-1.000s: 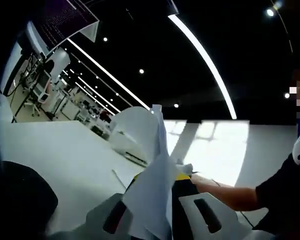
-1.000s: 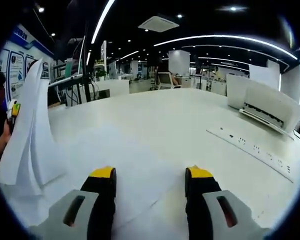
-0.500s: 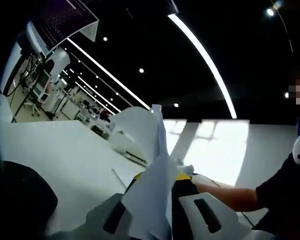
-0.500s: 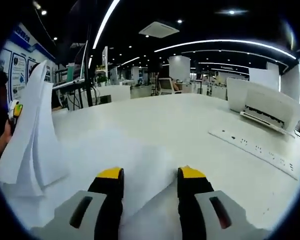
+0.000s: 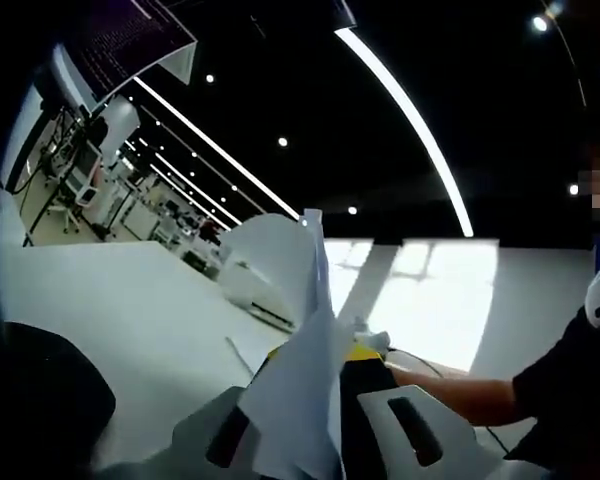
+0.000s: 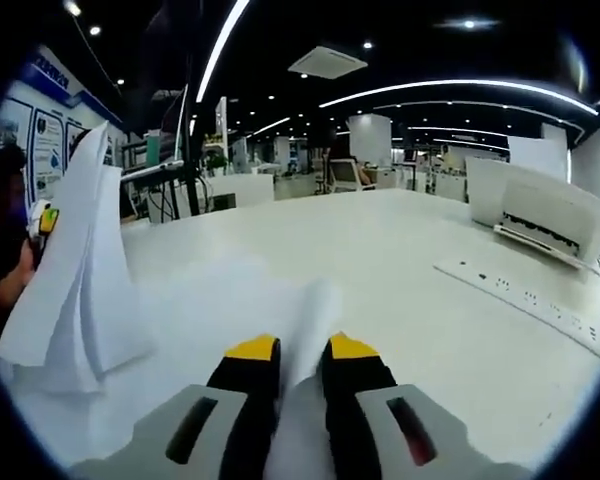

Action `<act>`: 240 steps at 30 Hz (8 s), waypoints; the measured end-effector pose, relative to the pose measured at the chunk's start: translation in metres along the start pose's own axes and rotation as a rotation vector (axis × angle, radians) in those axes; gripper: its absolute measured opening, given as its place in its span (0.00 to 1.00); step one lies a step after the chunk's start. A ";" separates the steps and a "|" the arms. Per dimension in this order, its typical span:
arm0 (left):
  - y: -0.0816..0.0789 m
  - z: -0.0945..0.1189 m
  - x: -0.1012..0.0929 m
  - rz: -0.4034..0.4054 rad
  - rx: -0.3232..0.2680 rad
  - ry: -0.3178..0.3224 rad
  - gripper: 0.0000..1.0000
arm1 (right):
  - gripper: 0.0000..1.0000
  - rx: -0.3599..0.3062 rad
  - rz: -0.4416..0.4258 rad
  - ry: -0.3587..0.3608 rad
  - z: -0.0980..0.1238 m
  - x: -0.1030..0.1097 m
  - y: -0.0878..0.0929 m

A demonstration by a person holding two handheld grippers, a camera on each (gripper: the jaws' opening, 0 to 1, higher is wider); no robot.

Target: Organize the stack of printing papers by aligning and flattening the scattered papers on the table

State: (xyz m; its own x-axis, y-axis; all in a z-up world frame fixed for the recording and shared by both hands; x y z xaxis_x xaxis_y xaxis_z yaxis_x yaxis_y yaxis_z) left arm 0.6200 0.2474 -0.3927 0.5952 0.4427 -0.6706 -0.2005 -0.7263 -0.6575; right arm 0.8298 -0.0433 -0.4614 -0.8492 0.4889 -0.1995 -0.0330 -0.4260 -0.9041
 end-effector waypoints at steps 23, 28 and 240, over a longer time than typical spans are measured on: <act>-0.002 0.002 0.001 0.003 0.001 0.003 0.06 | 0.00 -0.273 -0.003 0.014 0.066 -0.011 -0.074; 0.000 0.002 0.000 0.002 0.005 0.005 0.06 | 0.00 -0.326 0.025 0.030 0.088 -0.018 -0.102; 0.008 -0.005 -0.015 0.118 0.033 0.146 0.23 | 0.01 -0.180 0.433 -0.251 -0.007 0.152 -0.219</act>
State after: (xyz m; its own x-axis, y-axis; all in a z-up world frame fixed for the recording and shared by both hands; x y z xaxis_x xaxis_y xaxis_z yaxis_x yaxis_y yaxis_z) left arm 0.6138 0.2323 -0.3858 0.6719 0.2726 -0.6887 -0.2998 -0.7502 -0.5894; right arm 0.7115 0.1300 -0.2970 -0.8658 0.0902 -0.4922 0.4210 -0.4002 -0.8140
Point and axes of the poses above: the point that each gripper's makers call its tool centre point, and the gripper's own axes: z roughly backward along the fingers, x roughly to its left, y roughly out of its underside, the point moved 5 cm from there along z, roughly backward along the fingers, and after that the axes turned 15 degrees about z, right-handed, at the moved point
